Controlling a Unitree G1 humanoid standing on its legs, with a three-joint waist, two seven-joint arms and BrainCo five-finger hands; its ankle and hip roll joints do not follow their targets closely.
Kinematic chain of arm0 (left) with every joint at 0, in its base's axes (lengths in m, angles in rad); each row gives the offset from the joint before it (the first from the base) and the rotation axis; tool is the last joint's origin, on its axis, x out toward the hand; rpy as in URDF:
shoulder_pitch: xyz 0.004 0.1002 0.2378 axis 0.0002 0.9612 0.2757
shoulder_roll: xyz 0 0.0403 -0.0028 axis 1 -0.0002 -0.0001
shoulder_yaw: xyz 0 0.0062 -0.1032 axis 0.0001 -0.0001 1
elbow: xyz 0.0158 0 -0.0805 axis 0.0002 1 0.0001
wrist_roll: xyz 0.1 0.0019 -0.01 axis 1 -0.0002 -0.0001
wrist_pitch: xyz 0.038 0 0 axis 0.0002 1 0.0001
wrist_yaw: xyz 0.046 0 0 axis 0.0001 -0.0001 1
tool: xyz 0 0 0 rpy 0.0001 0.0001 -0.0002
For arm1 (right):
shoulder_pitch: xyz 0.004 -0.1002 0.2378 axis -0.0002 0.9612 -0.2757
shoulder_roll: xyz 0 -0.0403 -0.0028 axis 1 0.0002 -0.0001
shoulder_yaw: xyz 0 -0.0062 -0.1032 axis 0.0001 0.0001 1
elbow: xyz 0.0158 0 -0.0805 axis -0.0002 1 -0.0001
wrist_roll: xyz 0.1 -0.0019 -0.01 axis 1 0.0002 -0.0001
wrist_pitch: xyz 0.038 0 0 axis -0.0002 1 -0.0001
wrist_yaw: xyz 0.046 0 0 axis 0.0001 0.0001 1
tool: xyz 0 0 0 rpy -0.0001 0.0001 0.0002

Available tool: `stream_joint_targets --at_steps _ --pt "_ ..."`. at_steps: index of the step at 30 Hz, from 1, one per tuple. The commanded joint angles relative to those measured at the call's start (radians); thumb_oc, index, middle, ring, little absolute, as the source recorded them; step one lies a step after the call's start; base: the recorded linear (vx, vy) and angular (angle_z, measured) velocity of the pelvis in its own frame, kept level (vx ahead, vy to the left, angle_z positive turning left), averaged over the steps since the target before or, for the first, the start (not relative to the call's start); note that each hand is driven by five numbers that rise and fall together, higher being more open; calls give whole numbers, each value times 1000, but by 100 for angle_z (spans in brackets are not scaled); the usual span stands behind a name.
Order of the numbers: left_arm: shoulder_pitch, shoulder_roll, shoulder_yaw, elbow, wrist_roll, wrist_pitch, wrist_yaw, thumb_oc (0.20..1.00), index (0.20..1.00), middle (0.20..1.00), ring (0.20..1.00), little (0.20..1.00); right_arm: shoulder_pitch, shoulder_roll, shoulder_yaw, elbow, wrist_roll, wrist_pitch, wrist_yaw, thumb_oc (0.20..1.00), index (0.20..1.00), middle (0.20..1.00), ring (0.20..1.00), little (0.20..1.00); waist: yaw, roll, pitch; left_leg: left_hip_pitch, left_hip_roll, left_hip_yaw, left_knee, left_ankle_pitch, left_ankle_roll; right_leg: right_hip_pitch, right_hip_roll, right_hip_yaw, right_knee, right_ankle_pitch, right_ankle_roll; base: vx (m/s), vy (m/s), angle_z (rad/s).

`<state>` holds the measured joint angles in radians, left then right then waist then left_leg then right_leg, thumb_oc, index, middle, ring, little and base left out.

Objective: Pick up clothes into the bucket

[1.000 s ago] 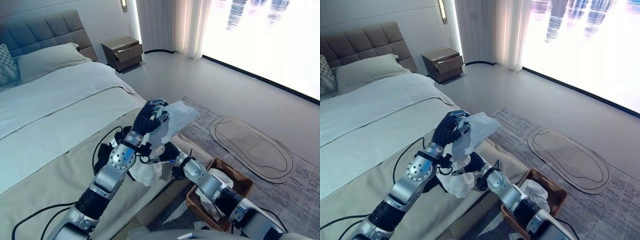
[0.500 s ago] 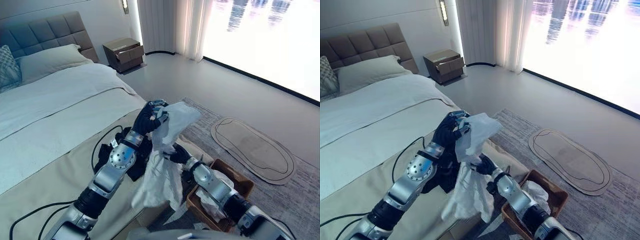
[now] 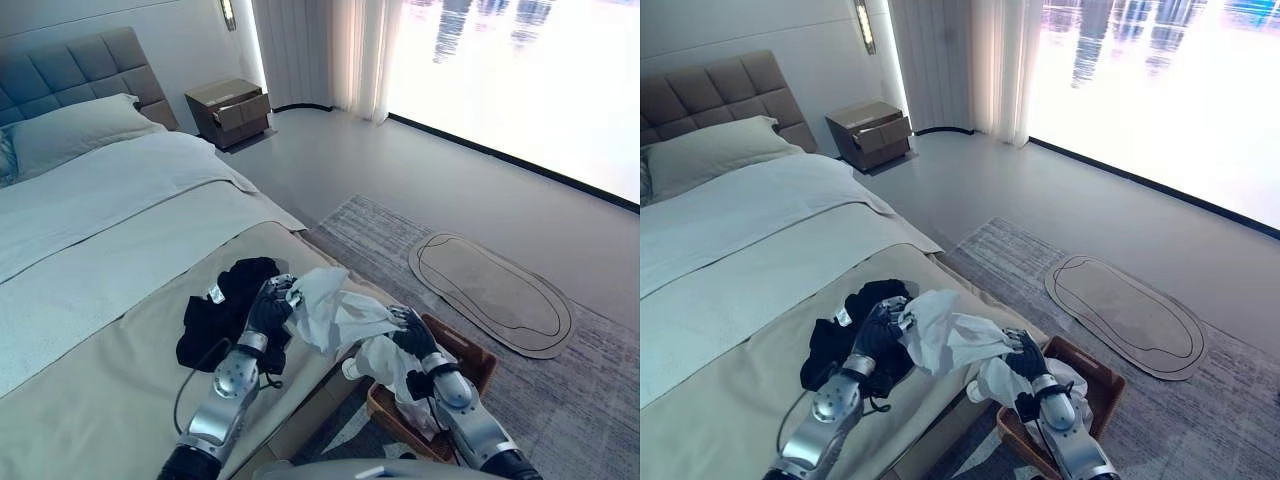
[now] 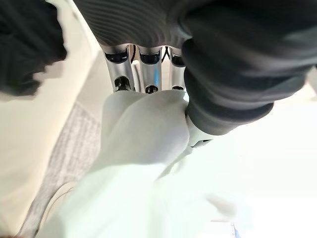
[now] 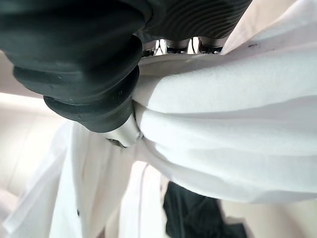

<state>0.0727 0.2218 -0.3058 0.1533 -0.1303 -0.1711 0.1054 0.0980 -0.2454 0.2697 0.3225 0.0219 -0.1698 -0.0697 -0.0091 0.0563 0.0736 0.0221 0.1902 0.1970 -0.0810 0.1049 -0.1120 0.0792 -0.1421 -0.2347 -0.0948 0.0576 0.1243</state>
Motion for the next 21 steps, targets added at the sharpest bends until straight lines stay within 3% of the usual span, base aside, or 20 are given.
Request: stream_joint_targets --at_steps 1,2,3,12,21 --pt "-53 118 180 101 39 -57 82 200 200 200 200 200 -19 -102 -307 -18 79 -28 -190 200 200 200 200 200 4 -38 21 -81 57 17 90 39 -44 86 -44 -56 18 -58 42 2 -2 -4" --pt "-57 115 166 135 47 -54 74 784 784 784 784 784 -26 -107 -322 -15 76 -32 -203 200 200 200 200 200 4 -38 21 -84 56 18 90 39 -44 85 -45 -55 18 -58 43 9 -5 -6" --pt "-58 111 150 162 48 -51 66 1000 1000 1000 1000 1000 -35 -112 -340 -11 74 -34 -217 200 200 200 200 200 3 -38 21 -85 55 18 90 39 -43 84 -46 -54 19 -57 44 12 -7 -4" --pt "-1 124 101 234 9 -57 -4 1000 1000 1000 1000 1000 -170 -205 -455 76 72 -31 -343 200 200 200 200 200 13 -33 42 -101 42 21 96 33 -35 64 -63 -52 43 -59 52 3 -1 0" --pt "83 94 133 301 -107 -48 -49 1000 1000 1000 1000 1000 -232 -285 -540 89 90 -26 -401 200 200 200 200 200 24 -18 76 -111 21 23 91 34 -27 36 -91 -55 84 -64 60 -1 6 -1"
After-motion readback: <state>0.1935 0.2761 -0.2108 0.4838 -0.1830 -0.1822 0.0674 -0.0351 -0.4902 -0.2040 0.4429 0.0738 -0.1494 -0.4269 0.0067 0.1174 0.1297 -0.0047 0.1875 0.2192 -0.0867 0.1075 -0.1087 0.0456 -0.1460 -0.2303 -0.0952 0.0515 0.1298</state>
